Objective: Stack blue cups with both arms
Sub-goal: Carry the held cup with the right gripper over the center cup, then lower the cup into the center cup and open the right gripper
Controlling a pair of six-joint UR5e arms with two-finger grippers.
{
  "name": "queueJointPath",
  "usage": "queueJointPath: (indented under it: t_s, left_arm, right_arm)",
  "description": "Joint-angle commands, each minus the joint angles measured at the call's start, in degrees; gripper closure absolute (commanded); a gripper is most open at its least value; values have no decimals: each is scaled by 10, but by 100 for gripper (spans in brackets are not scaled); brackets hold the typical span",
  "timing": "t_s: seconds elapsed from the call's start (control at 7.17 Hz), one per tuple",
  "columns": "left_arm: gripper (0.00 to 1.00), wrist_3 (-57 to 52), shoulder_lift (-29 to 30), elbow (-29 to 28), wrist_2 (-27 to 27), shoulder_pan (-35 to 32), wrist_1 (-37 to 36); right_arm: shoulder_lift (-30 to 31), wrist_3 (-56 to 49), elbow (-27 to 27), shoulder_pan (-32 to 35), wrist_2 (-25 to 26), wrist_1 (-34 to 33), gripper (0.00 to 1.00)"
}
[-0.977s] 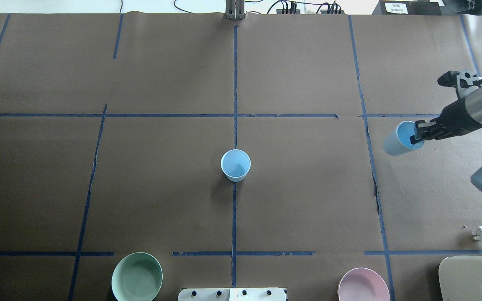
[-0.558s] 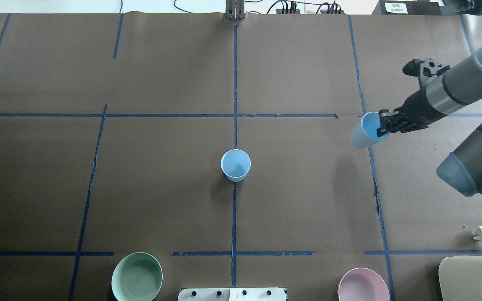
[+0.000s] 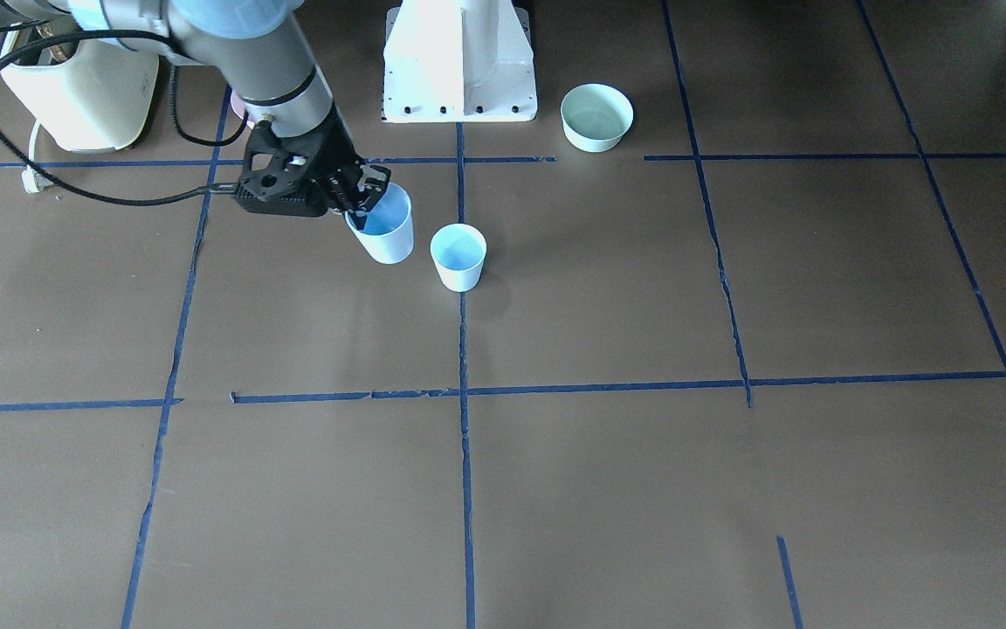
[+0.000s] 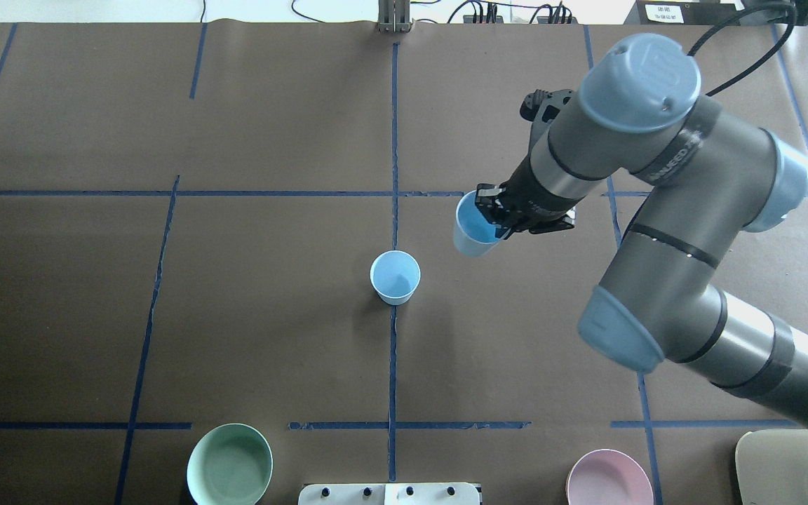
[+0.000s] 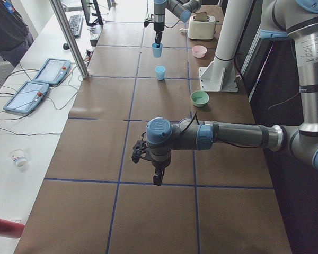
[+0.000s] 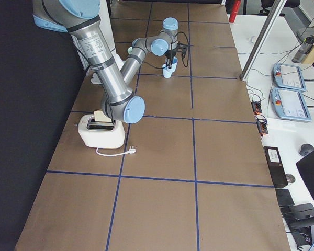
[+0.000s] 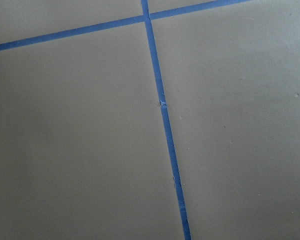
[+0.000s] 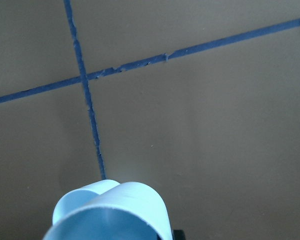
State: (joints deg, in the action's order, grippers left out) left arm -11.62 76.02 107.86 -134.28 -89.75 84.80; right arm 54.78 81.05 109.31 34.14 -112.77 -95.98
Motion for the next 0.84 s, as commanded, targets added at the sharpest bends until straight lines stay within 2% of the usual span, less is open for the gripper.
queueJointPath:
  t_s: [0.0,0.28,0.42,0.56,0.7]
  left_arm:
    - [0,0,0,0,0,0,1]
    - [0,0,1,0,0,0,1]
    - [0,12,1,1,-1,0,2]
    - [0,17,2,2,0,0,2]
    - [0,17,2,1,0,0,2]
  right_arm:
    - [-46,57,-36,-55,66,-2,100]
    - [-76,67,-77,-58,69,-1,100]
    - [-71,64,-76,-58,73,-1,100]
    - [-70,64,-76,-59,73,-1,96]
    - [-63,62,-74,-70,78,0,2]
